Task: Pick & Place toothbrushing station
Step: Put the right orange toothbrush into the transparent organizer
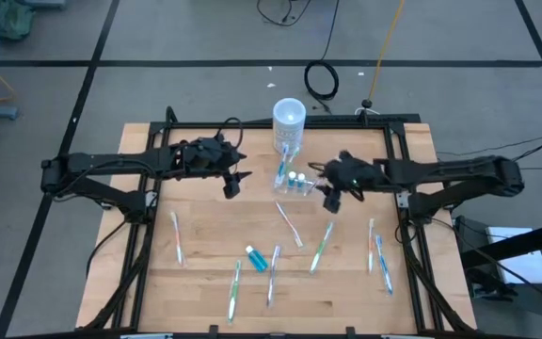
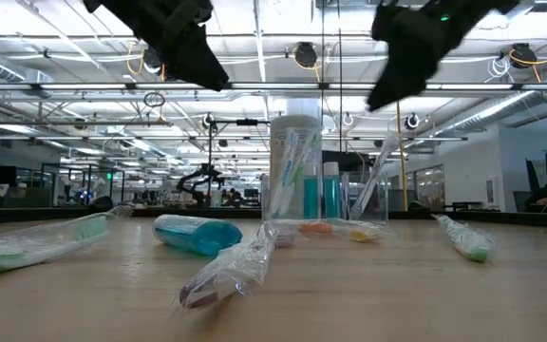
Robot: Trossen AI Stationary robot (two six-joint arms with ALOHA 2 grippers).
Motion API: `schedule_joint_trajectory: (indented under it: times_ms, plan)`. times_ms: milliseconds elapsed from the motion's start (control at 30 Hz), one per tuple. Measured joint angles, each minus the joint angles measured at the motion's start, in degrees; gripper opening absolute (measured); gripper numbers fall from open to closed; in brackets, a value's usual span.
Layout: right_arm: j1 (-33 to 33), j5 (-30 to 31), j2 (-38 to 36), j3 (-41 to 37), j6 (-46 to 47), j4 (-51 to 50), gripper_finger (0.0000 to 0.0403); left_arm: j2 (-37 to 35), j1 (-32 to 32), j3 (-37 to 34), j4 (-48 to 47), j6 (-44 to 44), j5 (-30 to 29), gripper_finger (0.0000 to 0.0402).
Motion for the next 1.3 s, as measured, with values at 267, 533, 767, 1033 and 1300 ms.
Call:
schedule_joint_trajectory:
  times_ms: [267, 533, 767, 1033, 1300]
  plan:
    - [8.6, -11.2, -1.7, 0.0, 34.0, -22.5, 0.0166, 0.0, -0.1, 0.0, -2.2, -0.1, 0.0, 0.0255]
    - [15.5, -15.7, -1.3, -6.3, 62.3, -28.1, 0.0166, 0.0, -1.1, 0.0, -2.1, -0.1, 0.0, 0.0255]
    - [17.6, -23.1, -1.3, -15.6, 72.2, -27.2, 0.0166, 0.0, -1.2, 0.0, -1.9, 0.5, 0.0, 0.0255]
    - [16.2, -21.9, -1.3, -20.2, 72.9, -24.7, 0.0166, 0.0, -1.2, 0.0, -1.7, 0.4, -0.1, 0.0255]
    - [15.8, -17.6, -1.4, -26.3, 72.9, -16.0, 0.0161, 0.0, -1.2, 0.0, -0.8, 0.6, -0.1, 0.0255]
